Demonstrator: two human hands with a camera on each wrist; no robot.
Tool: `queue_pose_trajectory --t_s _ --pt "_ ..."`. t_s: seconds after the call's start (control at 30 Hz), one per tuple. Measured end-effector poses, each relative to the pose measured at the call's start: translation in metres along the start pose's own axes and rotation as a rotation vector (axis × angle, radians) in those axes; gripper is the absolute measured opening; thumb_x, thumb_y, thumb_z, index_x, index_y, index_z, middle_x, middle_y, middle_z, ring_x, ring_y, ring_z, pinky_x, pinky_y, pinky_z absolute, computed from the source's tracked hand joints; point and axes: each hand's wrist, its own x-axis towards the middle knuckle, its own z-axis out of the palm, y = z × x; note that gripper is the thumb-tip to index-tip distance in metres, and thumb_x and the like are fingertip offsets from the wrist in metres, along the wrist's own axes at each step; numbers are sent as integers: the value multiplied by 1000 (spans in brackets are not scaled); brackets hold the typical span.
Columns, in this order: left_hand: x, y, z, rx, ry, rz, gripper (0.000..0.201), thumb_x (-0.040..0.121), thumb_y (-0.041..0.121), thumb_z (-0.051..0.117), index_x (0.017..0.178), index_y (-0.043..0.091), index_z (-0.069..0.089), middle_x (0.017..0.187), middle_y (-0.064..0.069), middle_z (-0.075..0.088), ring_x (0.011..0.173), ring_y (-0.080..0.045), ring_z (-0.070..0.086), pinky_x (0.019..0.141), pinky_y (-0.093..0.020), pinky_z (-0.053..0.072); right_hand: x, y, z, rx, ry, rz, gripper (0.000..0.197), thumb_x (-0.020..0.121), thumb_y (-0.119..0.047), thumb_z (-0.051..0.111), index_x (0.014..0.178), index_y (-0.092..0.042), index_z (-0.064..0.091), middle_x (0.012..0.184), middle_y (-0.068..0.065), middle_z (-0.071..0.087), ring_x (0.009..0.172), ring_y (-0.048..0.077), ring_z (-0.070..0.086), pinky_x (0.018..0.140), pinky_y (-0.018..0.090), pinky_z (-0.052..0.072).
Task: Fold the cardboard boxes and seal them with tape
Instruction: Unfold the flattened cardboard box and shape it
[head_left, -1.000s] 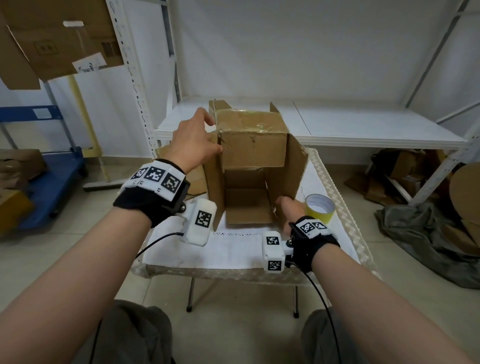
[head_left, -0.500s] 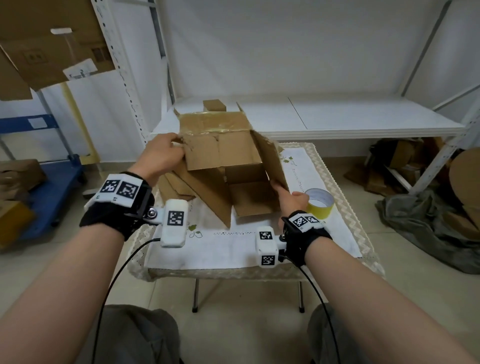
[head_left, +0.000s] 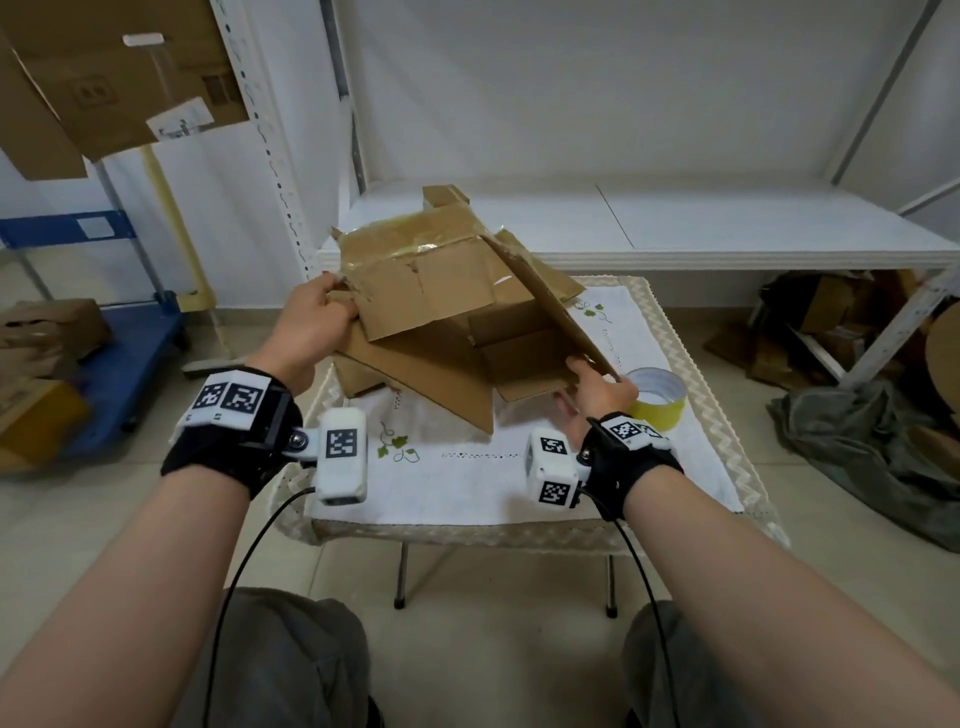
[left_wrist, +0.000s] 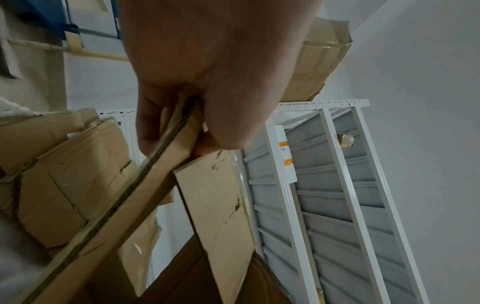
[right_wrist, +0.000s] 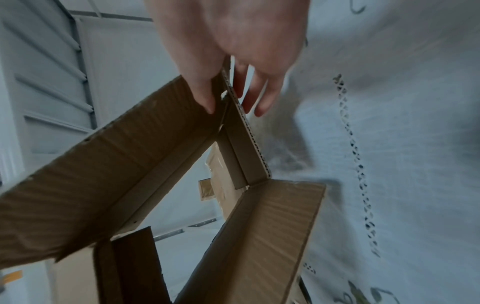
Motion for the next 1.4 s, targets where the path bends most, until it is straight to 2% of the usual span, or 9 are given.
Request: queue_pose_trajectory --t_s 0.17,0.5,0.67,0.73,0.83,0.9,1.03,1.17,1.4 --pt "1 -3 2 -14 14 -9 25 100 7 44 114 20 60 108 -9 68 92 -24 65 79 -38 54 -13 -9 0 100 -107 23 84 83 -8 80 149 -18 29 123 17 62 102 33 69 87 51 60" --pt "6 -8 -4 -63 43 -66 23 100 9 45 115 20 59 104 -9 68 91 -25 63 82 -40 54 -35 -12 9 -185 -391 -48 81 93 6 53 151 -38 17 126 16 58 103 38 69 85 53 60" --pt "5 -6 0 -134 36 -94 29 100 8 46 128 13 53 105 -8 65 82 -17 60 65 -27 48 -7 -19 16 -261 -264 -322 79 72 -41 55 148 -40 31 149 6 50 135 33 50 108 57 45" --pt "3 -6 3 -164 20 -91 55 99 3 47 149 18 29 110 -5 63 86 -17 62 64 -28 51 -25 -38 11 -257 -239 -442 65 83 -32 50 147 -33 38 147 6 52 132 29 51 114 51 41" --pt "-2 -11 9 -161 -64 -62 91 95 0 51 156 38 -2 137 -10 56 115 -26 60 91 -41 56 -45 -63 5 -208 -189 -588 49 93 -14 43 138 -32 50 129 9 62 116 27 59 107 47 46" --pt "-5 -14 13 -116 -116 -55 92 88 -1 55 156 42 10 150 -12 43 125 -30 54 100 -46 52 -43 -68 3 -217 -161 -613 51 97 -16 45 146 -30 47 135 5 58 120 23 56 107 42 45" --pt "-10 -18 21 -56 -209 -100 59 88 1 57 141 23 43 120 -9 59 102 -22 59 76 -29 49 -38 -72 -2 -228 -193 -618 33 98 -15 49 127 -30 50 100 -5 57 90 14 58 80 30 47" --pt "-3 -24 17 -115 -142 -117 41 92 23 65 130 15 52 113 -5 65 102 -19 64 76 -27 47 -35 -80 5 -315 -311 -518 20 95 -23 54 112 -31 48 100 0 54 80 13 53 70 27 42" --pt "15 -27 5 54 -35 -90 73 86 35 75 146 20 36 103 0 61 86 -18 66 74 -36 53 -34 -87 20 -348 -490 -361 26 96 -41 41 79 -22 45 95 5 53 82 16 46 69 31 36"
